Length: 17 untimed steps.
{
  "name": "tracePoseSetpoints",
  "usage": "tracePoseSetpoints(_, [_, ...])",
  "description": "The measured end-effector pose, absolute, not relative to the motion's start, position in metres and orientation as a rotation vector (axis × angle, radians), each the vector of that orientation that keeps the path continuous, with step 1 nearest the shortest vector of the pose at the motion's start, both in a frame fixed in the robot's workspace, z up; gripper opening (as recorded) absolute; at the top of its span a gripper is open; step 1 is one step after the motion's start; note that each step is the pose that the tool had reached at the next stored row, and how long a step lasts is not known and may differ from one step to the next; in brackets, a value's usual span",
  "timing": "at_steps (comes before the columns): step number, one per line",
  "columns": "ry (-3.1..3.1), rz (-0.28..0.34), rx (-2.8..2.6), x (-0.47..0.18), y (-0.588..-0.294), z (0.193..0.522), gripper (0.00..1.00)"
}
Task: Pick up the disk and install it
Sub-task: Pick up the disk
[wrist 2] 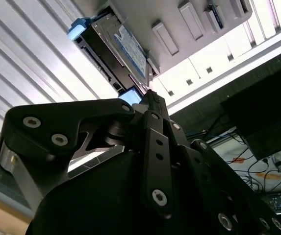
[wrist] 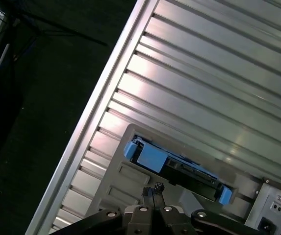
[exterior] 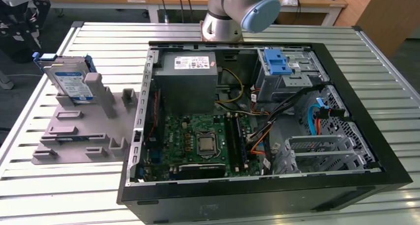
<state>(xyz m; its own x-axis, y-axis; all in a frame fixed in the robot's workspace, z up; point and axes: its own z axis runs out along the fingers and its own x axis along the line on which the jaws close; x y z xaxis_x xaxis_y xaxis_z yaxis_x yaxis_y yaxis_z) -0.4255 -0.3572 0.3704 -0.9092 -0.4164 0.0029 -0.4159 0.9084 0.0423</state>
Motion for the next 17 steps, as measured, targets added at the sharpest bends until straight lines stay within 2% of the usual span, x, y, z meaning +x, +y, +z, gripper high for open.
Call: tracePoseSetpoints(17, [-2.921,-0.060,1.107,-0.4255,-0.3573,0.3700,0.11])
